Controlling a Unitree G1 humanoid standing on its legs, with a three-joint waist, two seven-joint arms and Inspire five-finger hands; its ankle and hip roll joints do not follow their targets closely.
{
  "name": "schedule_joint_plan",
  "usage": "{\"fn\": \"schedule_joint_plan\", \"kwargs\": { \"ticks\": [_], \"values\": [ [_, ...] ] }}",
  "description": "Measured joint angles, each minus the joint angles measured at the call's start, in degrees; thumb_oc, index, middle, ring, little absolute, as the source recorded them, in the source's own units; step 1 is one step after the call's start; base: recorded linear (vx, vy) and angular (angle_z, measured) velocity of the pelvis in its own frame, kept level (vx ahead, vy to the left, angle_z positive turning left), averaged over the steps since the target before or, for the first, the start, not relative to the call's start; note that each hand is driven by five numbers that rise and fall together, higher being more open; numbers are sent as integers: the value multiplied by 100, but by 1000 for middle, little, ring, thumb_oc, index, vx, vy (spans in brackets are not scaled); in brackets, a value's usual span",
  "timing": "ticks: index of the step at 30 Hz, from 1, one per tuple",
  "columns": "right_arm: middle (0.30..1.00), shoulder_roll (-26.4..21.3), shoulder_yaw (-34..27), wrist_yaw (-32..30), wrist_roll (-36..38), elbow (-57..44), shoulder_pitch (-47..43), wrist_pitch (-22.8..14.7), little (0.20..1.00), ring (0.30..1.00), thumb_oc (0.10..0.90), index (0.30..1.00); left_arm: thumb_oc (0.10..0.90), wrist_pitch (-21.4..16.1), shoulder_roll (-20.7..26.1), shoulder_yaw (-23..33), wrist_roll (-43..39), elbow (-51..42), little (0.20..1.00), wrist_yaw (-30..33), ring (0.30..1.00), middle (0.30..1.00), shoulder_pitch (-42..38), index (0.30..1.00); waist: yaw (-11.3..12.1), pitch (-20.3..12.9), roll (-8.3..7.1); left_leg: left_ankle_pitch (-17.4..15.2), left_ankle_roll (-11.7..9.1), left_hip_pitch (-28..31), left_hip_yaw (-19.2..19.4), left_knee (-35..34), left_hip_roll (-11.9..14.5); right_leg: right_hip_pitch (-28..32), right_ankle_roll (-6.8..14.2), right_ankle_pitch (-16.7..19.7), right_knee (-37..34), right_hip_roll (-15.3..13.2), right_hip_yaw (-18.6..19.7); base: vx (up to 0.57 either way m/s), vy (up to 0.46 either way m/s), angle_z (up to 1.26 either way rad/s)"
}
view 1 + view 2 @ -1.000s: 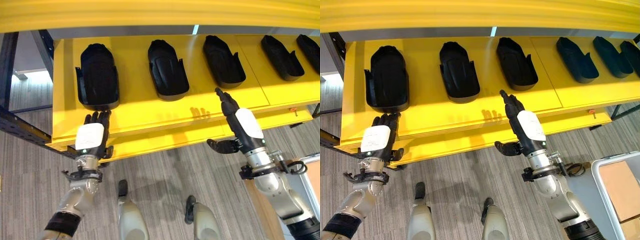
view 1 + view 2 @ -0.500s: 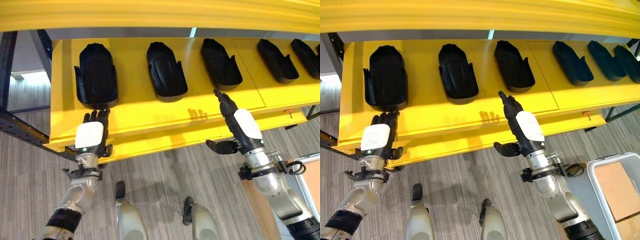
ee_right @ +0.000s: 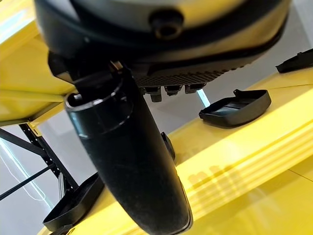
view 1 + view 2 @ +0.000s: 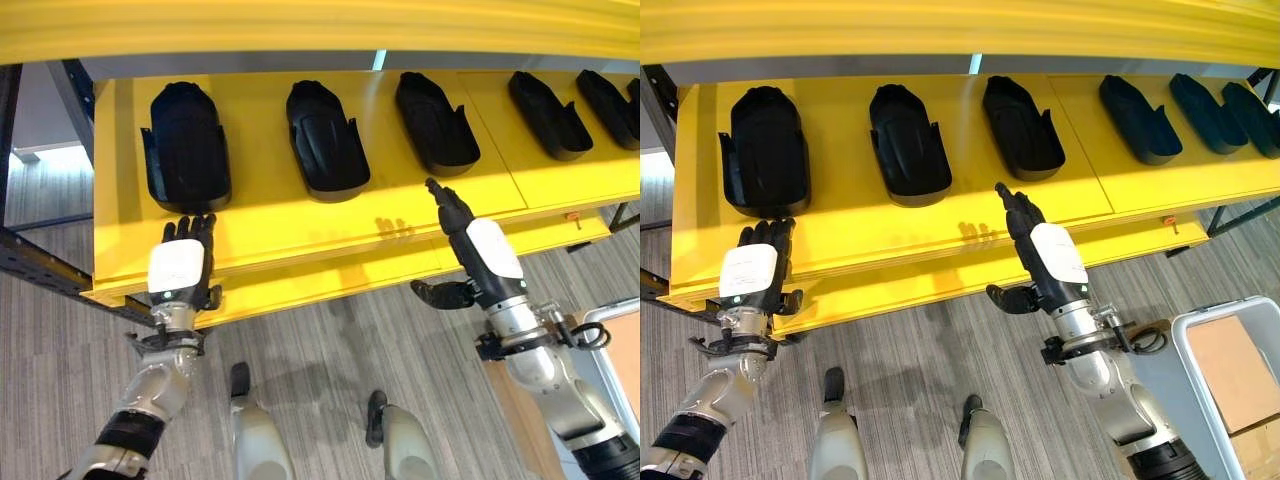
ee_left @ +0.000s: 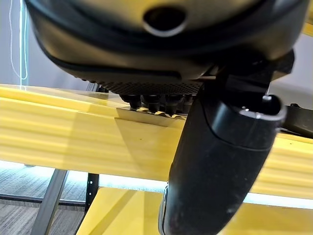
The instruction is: Move parts from the plastic box to the shelf.
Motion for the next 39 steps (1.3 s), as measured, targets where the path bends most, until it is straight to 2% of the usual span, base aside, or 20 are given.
{"fn": "schedule_joint_plan", "kwargs": {
  "ticks": [29, 34, 39],
  "values": [
    [1000, 34, 65, -1, 24, 4, 0, 0, 1000, 1000, 900, 1000, 900, -2, -39, -71, -51, 67, 1000, 59, 1000, 1000, -81, 1000, -2, 1, 0, -23, -30, -16, 15, 20, 7, -15, 4, 1, -19, 6, 13, 0, 0, 0],
    [1000, 140, 156, 0, 27, 276, -79, 9, 1000, 1000, 900, 1000, 900, -224, -195, 54, -265, -596, 1000, 52, 1000, 1000, 530, 1000, 24, 6, 8, -24, -28, -14, 12, 9, 4, 3, 7, -3, -39, 6, -2, 0, 0, 0],
    [1000, 219, 563, 45, 25, 662, -192, 100, 1000, 1000, 900, 1000, 900, -429, -208, 81, -499, -766, 1000, 12, 1000, 1000, 652, 1000, 41, 21, 31, -23, -27, -14, 7, 2, 2, 4, 6, -3, -45, 5, -9, 0, 0, 0]
  ]
}}
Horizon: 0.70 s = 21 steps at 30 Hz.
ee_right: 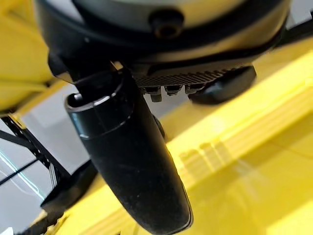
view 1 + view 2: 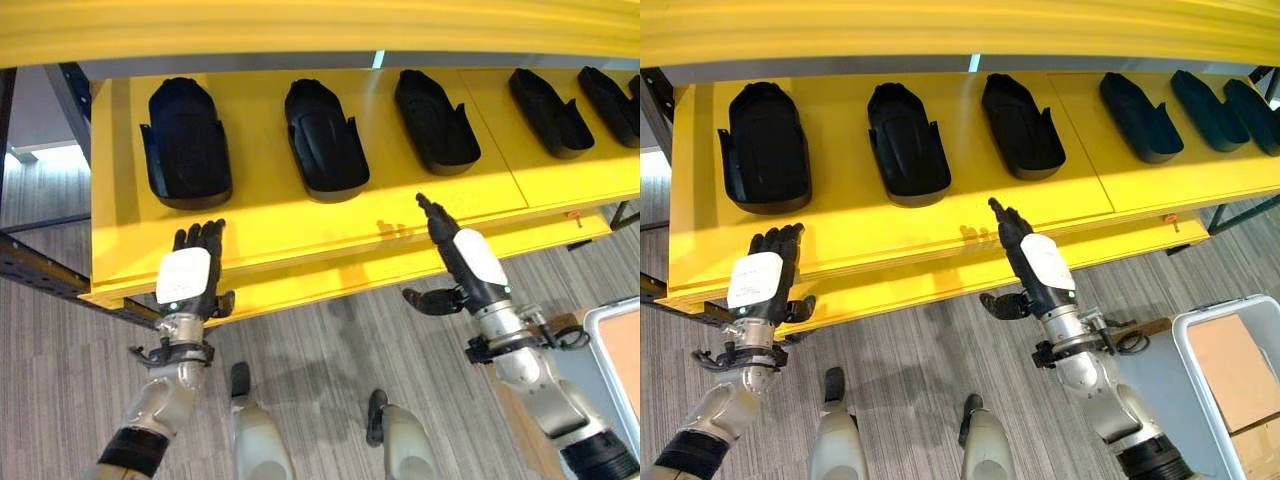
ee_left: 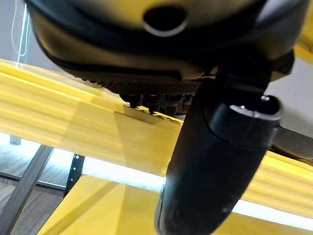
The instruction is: Move parts from the plastic box to the shelf.
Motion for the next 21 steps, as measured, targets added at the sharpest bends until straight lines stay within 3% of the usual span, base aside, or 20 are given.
{"fn": "schedule_joint_plan", "kwargs": {
  "ticks": [15, 21],
  "values": [
    [1000, 35, 445, 38, -130, 492, -394, 128, 1000, 1000, 900, 1000, 900, -351, 17, -47, -200, -268, 1000, -196, 1000, 1000, 147, 1000, 136, 155, 247, 6, 6, -52, -86, 15, -11, 20, 10, -24, 29, -5, -87, -6, -2, 2],
    [1000, 8, 512, 37, -699, 565, -583, 160, 1000, 1000, 900, 1000, 900, -386, 26, -46, -197, -273, 1000, -204, 1000, 1000, 120, 1000, 159, 157, 250, 9, 10, -71, -128, 20, -14, 22, 7, -40, 54, -6, -118, -2, 0, 1]
  ]
}}
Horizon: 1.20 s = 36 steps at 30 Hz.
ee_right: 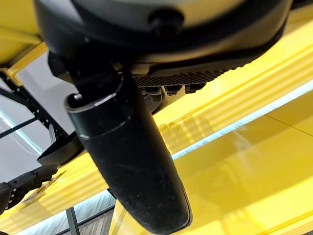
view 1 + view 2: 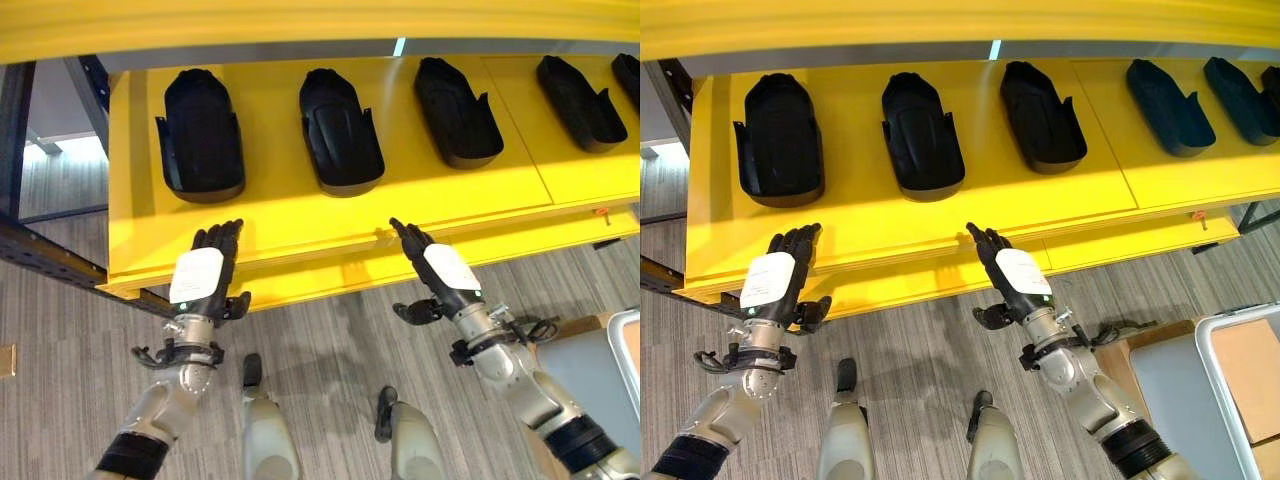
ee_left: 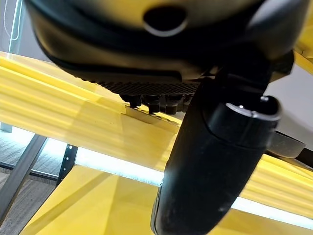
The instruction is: Move parts from the plastic box to the shelf.
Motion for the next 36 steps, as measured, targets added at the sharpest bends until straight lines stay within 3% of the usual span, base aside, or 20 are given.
{"fn": "schedule_joint_plan", "kwargs": {
  "ticks": [6, 12, 25, 36],
  "values": [
    [1000, -56, 181, -1, -372, 105, -229, 62, 1000, 1000, 900, 1000, 900, -10, 0, -16, 2, 5, 1000, -1, 1000, 1000, -15, 1000, 23, 2, 4, 4, 5, -4, -10, -1, -5, -1, 0, -13, 16, -5, -9, 0, 0, 0],
    [1000, -415, 474, -4, -1183, 120, -655, 85, 1000, 1000, 900, 1000, 900, -106, -1, -85, 11, -5, 1000, -2, 1000, 1000, -31, 1000, 115, 41, 67, 4, 6, -13, -19, -2, -27, -9, 5, -36, 43, -27, -20, 0, 0, 0],
    [1000, -420, 1193, -15, -1679, 906, -1289, 98, 1000, 1000, 900, 1000, 900, -133, -1, -193, 13, -14, 1000, -1, 1000, 1000, -87, 1000, 172, 57, 82, 5, 6, -25, -35, -3, -83, -7, 20, -67, 63, -80, -37, 0, -1, 0],
    [1000, -106, 1262, -166, -1677, 1624, -1637, 176, 1000, 1000, 900, 1000, 900, -245, 24, -257, 0, -19, 1000, -2, 1000, 1000, -96, 1000, 265, 111, 154, 5, 6, -30, -51, 9, -102, -13, 8, -105, 115, -111, -51, 0, 0, 0]
  ]
}}
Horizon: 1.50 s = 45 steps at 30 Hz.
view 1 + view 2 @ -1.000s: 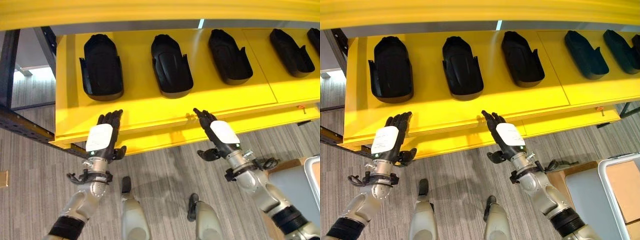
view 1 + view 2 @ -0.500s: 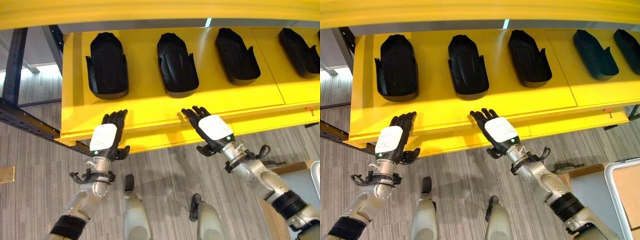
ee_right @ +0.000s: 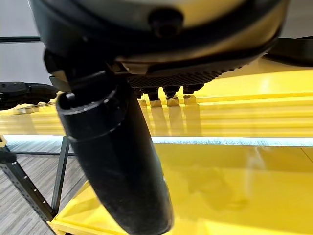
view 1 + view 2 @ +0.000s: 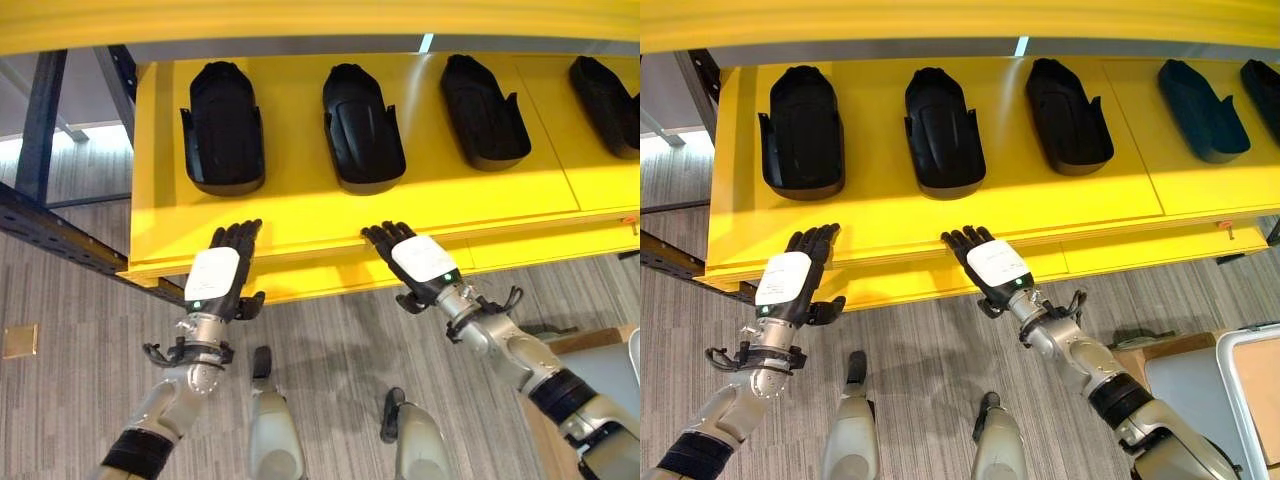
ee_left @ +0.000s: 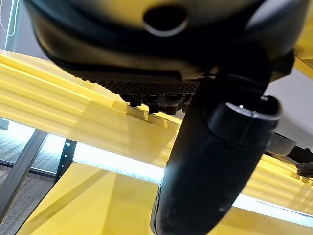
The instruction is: Move parts from the plastic box to the shelf.
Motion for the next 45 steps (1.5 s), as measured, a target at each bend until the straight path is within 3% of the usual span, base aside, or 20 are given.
{"fn": "schedule_joint_plan", "kwargs": {
  "ticks": [6, 37, 45],
  "values": [
    [1000, 173, 62, -249, 2, 302, -241, 131, 1000, 1000, 900, 1000, 900, -87, 41, -51, -13, -27, 1000, -4, 1000, 1000, -38, 1000, -6, 73, 136, 13, 17, -78, -99, 19, -16, -29, -5, -37, 76, -15, -74, 8, 2, 7],
    [1000, 542, 77, -507, 128, 979, -694, 289, 1000, 1000, 900, 1000, 900, -112, 47, -107, -239, -154, 1000, -128, 1000, 1000, -29, 1000, 30, 60, 235, 23, 31, -205, -156, 75, -106, -230, -59, -204, 396, -133, -80, 2, 0, 1],
    [1000, 566, 80, -527, 262, 1234, -965, 365, 1000, 1000, 900, 1000, 900, -215, 48, -111, -438, -223, 1000, -197, 1000, 1000, -72, 1000, 140, 58, 238, 31, 38, -284, -192, 99, -125, -321, -48, -231, 495, -153, -94, 0, 0, 0]
  ]
}}
